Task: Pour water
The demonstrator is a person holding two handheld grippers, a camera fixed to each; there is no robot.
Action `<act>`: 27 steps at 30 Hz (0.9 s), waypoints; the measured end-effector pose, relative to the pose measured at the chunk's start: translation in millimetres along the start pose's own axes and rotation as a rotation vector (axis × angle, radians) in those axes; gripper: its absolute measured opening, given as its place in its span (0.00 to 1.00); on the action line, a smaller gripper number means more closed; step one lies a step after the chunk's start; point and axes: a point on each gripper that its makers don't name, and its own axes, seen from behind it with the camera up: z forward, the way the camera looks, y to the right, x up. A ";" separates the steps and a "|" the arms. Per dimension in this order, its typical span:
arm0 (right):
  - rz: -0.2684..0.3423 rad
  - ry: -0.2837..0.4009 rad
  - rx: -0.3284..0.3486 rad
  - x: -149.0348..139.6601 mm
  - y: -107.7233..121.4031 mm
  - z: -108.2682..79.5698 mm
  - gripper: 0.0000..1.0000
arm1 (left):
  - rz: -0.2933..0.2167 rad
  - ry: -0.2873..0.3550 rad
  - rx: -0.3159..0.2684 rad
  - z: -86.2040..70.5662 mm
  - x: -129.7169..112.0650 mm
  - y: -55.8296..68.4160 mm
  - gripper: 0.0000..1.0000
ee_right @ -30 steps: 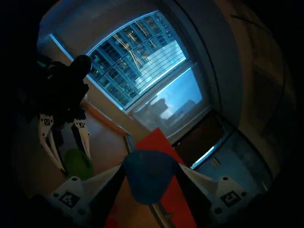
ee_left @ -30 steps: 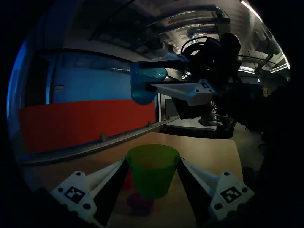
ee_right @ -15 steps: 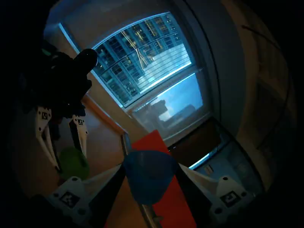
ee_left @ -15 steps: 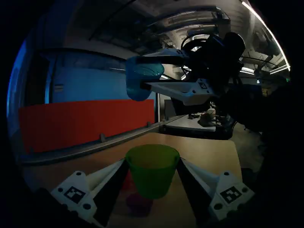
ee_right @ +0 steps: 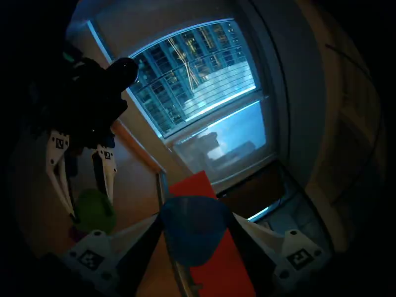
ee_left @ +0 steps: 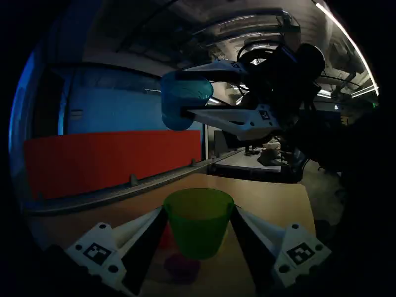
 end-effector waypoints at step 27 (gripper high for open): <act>-0.123 -0.009 -0.011 -7.3 6.9 11.7 0.92 | 0.009 -0.002 -0.001 6.8 4.3 -8.6 0.87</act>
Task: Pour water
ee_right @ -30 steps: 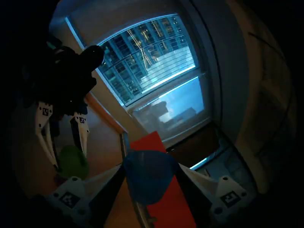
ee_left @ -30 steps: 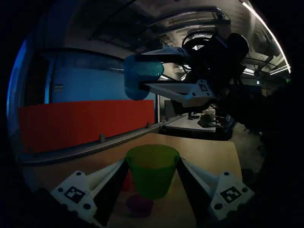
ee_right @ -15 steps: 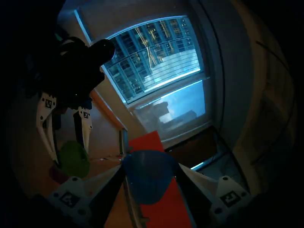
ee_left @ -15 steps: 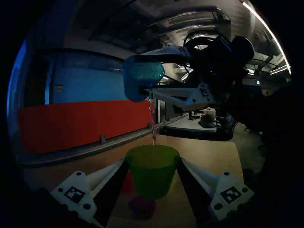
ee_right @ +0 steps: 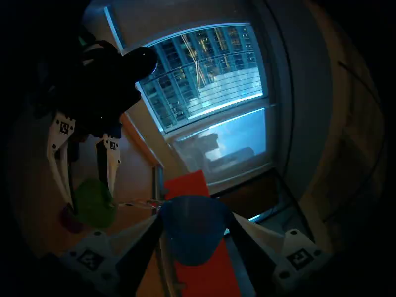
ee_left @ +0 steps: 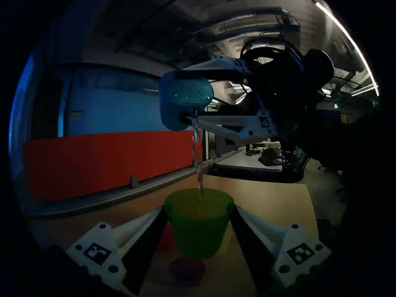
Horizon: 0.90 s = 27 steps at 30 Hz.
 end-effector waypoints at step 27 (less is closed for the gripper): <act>-0.087 -0.010 -0.016 -7.9 9.1 10.0 0.92 | 0.001 -0.002 -0.002 4.8 2.8 -5.1 0.87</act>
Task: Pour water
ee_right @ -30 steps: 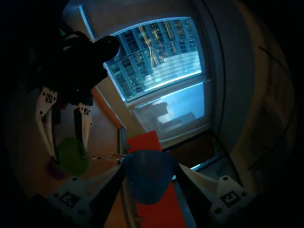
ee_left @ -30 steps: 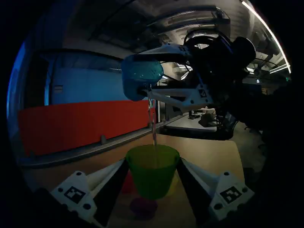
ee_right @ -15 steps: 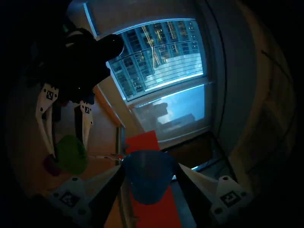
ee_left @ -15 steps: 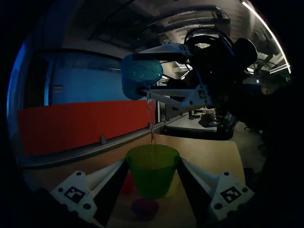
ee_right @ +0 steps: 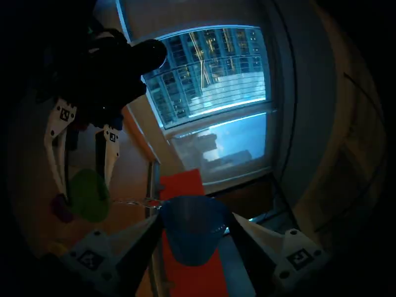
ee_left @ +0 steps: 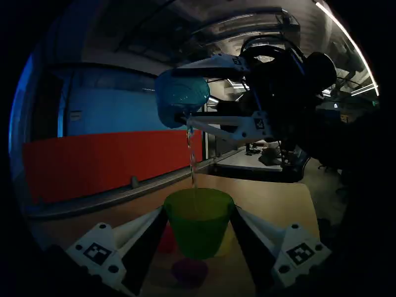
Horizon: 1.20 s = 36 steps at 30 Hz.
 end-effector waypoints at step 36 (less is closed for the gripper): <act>-0.147 0.006 -0.046 7.2 16.0 -2.0 0.92 | -0.005 -0.001 0.000 3.9 -0.6 2.0 0.87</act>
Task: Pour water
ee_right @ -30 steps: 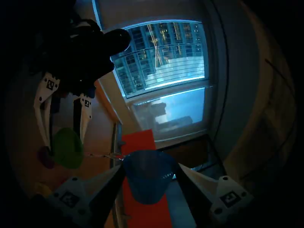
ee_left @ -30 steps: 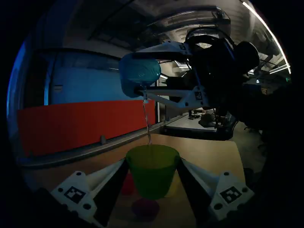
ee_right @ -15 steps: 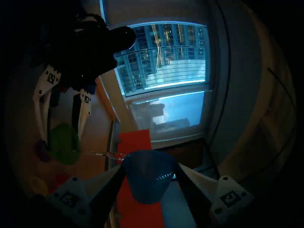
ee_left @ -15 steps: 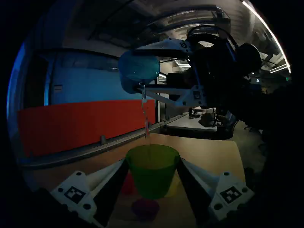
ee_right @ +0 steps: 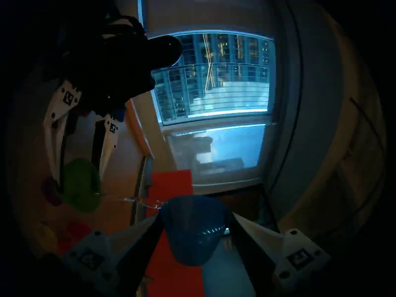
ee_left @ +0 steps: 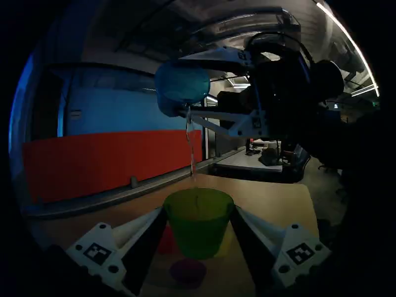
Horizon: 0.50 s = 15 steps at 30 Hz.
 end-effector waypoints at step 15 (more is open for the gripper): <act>-0.066 0.006 -0.019 7.5 6.9 3.4 0.92 | -0.005 0.005 0.002 -0.7 0.7 0.5 0.87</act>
